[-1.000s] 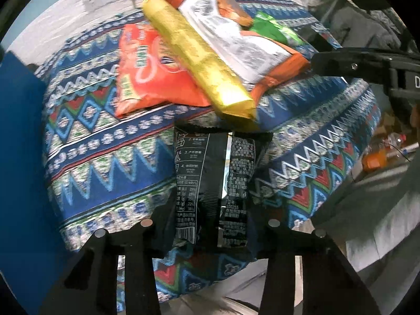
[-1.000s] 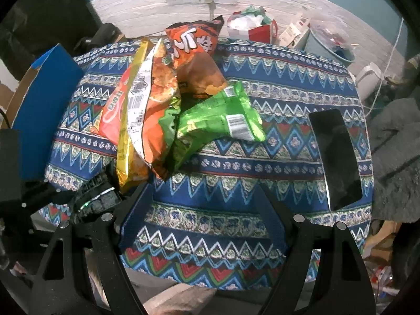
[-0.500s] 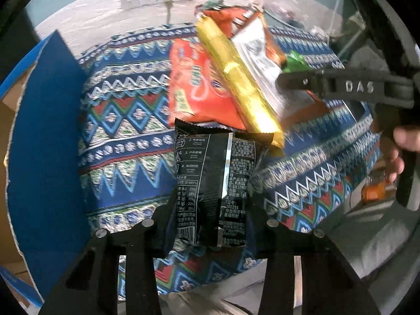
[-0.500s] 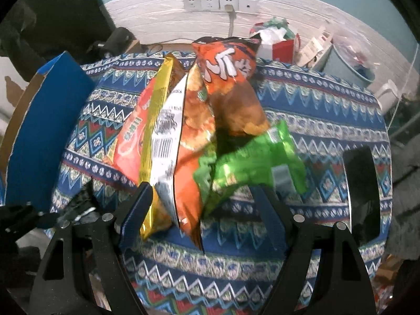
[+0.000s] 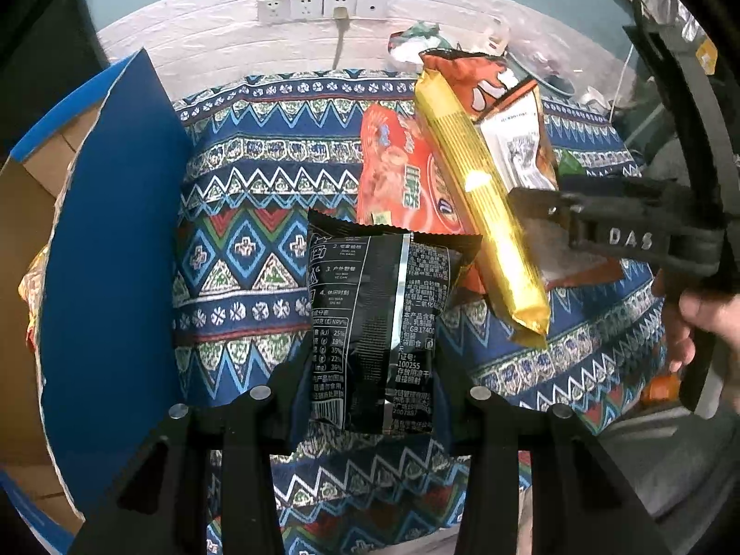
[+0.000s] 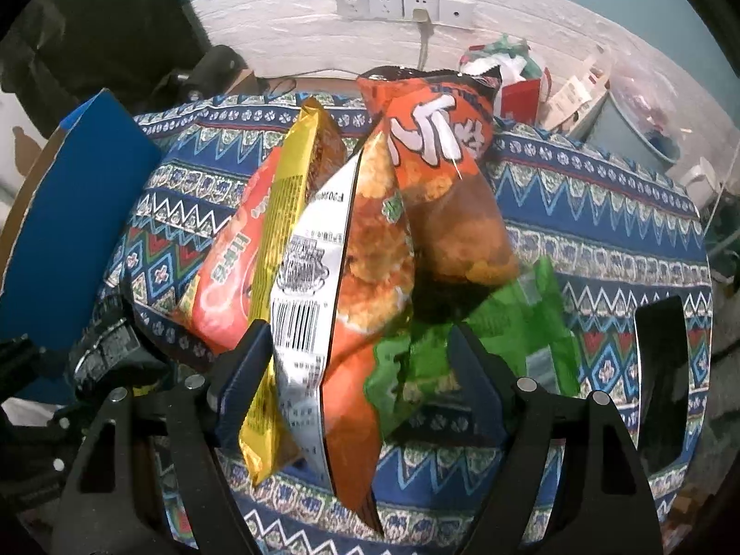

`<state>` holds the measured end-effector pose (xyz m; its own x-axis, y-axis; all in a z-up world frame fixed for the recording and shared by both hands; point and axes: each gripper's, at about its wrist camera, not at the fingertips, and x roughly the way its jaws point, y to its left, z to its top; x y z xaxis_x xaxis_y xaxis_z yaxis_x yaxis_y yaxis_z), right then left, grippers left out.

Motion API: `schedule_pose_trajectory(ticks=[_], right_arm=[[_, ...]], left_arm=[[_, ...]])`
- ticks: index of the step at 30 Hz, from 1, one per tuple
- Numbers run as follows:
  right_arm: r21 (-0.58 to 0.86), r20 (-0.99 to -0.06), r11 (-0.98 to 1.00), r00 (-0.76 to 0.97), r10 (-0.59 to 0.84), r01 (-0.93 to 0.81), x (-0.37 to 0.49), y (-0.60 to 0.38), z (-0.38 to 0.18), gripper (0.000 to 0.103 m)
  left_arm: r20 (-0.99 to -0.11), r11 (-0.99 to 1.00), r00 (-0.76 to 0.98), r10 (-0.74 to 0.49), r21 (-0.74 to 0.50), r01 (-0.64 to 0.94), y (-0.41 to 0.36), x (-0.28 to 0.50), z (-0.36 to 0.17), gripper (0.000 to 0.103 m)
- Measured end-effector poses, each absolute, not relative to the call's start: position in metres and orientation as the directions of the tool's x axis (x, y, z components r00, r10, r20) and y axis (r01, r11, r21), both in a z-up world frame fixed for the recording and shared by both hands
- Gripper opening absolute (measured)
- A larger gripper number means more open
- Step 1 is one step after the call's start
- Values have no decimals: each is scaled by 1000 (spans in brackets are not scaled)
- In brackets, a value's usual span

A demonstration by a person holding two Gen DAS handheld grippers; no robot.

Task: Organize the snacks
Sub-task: 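Grasp a black printed packet with left gripper while right grasps white-orange chip bag, then lift both held packets and carry them over the cardboard box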

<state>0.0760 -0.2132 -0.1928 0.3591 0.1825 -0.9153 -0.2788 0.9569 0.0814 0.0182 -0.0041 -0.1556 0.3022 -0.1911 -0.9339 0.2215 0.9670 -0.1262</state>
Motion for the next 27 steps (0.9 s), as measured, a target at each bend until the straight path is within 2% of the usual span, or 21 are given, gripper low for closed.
schedule_pose_trajectory(ticks=[2,5,6,7,8,27], right_arm=[[97,-916,948,346,204,-302,78,-208,-196,65],[80,-913,943,356,200,-323,77,-205,-197,60],[82,-912,944,357,201,-320,77,-206,-196,54],[94,-911,944,354,210,-318,76,-208,-195,37],[99,-910,945,356,214,-313,76,-210,-192,29],[110,-844,955,483,235,-274,38,-230,-119,27]], left_arm=[[-932,967,305,-195,-132,216,-4,22,-155,43],[-929,968,312,-197,-133,213,-5,26,-153,43],[-928,969,318,-195,-132,208,-5,27,-151,43],[-926,969,323,-196,-134,206,-5,27,-149,43],[-923,969,329,-199,-136,205,-4,28,-147,43],[-842,975,494,-217,-163,152,15,17,-81,43]])
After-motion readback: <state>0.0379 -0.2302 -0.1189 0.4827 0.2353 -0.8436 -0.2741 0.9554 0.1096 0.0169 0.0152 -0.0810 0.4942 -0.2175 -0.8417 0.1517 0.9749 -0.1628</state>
